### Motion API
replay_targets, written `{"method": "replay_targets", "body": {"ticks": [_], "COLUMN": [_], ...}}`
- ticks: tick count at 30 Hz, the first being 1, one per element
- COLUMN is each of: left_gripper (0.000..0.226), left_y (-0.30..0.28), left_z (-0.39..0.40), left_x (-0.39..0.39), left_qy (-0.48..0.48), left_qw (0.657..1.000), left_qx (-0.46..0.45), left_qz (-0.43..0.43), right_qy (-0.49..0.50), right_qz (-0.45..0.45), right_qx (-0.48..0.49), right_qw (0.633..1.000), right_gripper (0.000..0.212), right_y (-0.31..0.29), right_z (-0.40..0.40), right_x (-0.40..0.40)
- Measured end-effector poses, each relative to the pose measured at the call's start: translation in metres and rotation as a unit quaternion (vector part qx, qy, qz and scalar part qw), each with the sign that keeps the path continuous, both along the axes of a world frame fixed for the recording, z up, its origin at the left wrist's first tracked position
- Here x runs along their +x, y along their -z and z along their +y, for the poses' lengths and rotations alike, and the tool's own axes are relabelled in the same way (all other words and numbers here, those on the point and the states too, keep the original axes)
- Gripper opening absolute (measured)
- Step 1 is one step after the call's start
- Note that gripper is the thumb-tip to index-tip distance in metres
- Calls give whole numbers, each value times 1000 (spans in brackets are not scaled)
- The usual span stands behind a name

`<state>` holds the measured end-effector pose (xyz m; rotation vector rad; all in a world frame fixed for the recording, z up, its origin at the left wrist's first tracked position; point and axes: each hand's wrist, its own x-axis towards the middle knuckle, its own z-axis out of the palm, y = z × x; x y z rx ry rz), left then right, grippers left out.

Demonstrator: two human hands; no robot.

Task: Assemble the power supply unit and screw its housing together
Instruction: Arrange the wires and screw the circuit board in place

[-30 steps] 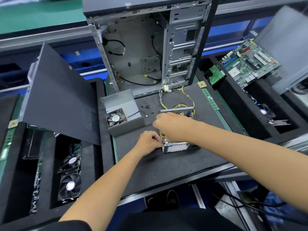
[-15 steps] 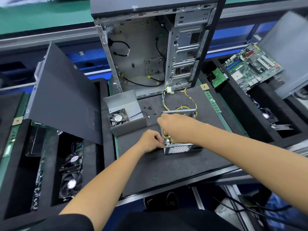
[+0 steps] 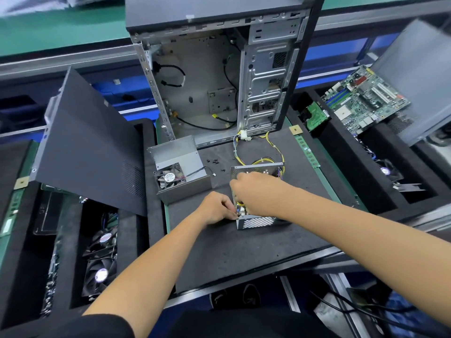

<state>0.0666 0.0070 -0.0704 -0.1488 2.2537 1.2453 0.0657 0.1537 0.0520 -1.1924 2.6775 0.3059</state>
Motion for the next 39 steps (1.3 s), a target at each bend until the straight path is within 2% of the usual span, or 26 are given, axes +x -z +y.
{"method": "replay_targets", "body": {"ticks": [3,5,7,10,14,19,21,23,25,28,31,33,35,37,39], "left_gripper": [25,19,15,23,27,30,24,21,21,22,24,22,21,22,20], "left_y": [0,-1,-2,-3,-1,-2,-3,-4,-4,-3,-3,-3,-4,-4,-5], "left_z": [1,1,1,1,0,0,-1,-1,-1,-2,-1,0,0,-1,-1], "left_x": [1,0,0,-1,-2,-3,-3,-3,-3,-3,-3,-4,-6,-6,-6], "left_qy": [-1,2,7,10,13,18,21,14,14,21,19,18,19,21,22], "left_qw": [1000,1000,1000,1000,1000,1000,1000,1000,1000,999,1000,1000,1000,1000,999], "left_qx": [-6,0,1,-10,-3,5,5,2,6,7,3,2,2,3,8], "left_qz": [0,-6,-9,0,-13,-14,-17,-13,-15,-25,-20,-20,-23,-23,-25], "right_qy": [-21,9,34,0,20,20,26,23,-4,-2,-2,-9,2,5,-7], "right_qz": [33,33,-11,-68,-21,28,3,-61,-75,-19,53,60,21,-67,-113], "right_qx": [19,15,8,-5,-15,37,28,-5,-26,-29,8,33,15,-11,-27], "right_qw": [999,999,999,998,999,999,999,998,997,999,999,998,1000,998,993], "right_gripper": [20,21,18,26,17,21,25,30,25,19,27,34,27,16,17], "right_y": [1,1,1,1,-2,-4,-5,-7,-7,-2,2,2,0,-5,-9], "right_z": [1,4,6,5,-3,-8,-5,-2,-2,-4,-4,0,4,5,1], "right_x": [2,-1,-4,-4,2,-4,-6,-7,-5,-1,-3,-8,-11,-12,-10]}}
